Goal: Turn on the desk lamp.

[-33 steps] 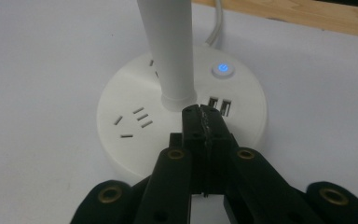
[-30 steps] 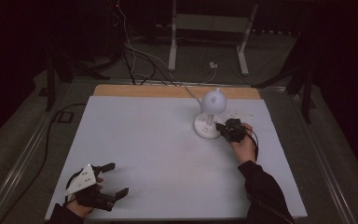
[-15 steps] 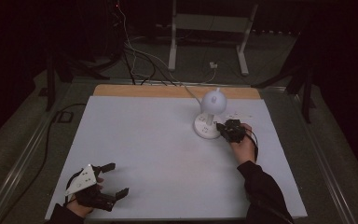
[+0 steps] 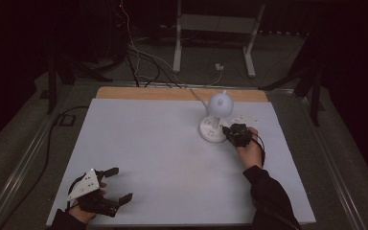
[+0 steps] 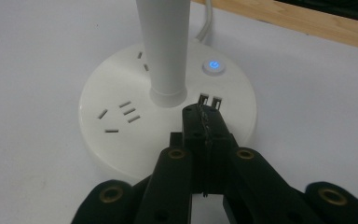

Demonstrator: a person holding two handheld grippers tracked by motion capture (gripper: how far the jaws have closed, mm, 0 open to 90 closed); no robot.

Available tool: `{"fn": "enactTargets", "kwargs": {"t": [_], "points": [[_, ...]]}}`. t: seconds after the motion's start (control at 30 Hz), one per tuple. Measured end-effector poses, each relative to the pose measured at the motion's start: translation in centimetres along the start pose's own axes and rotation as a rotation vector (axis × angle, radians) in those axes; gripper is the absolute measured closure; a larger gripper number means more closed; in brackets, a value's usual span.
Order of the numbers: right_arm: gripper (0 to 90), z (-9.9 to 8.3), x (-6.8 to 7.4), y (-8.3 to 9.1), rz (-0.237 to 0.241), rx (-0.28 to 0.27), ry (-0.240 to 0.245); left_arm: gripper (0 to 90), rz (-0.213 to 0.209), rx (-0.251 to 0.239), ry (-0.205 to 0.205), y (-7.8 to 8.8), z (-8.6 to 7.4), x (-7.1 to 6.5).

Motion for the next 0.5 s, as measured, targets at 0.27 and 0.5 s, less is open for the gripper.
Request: {"fn": "enactTargets", "kwargs": {"t": [0.27,0.5], "points": [[90.0,0.5,0.1,0.5,0.011,-0.003,0.013,0.3,0.002,-0.003,0.004,0.0,0.0,0.1],[84.8,1.5,0.5,1.6,0.041,-0.036,0.021,0.3,-0.001,0.001,0.004,0.0,0.0,0.0]]}}
Point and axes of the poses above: each handheld gripper's, and its own axes: y roughly backward along the jaws, z roughly out of its top, x roughly to its left, the point moved 8 cm from there along -y, roughly forward along the jaws, and after that the axes turned 1 degree about -y, right-handed, at the moved point
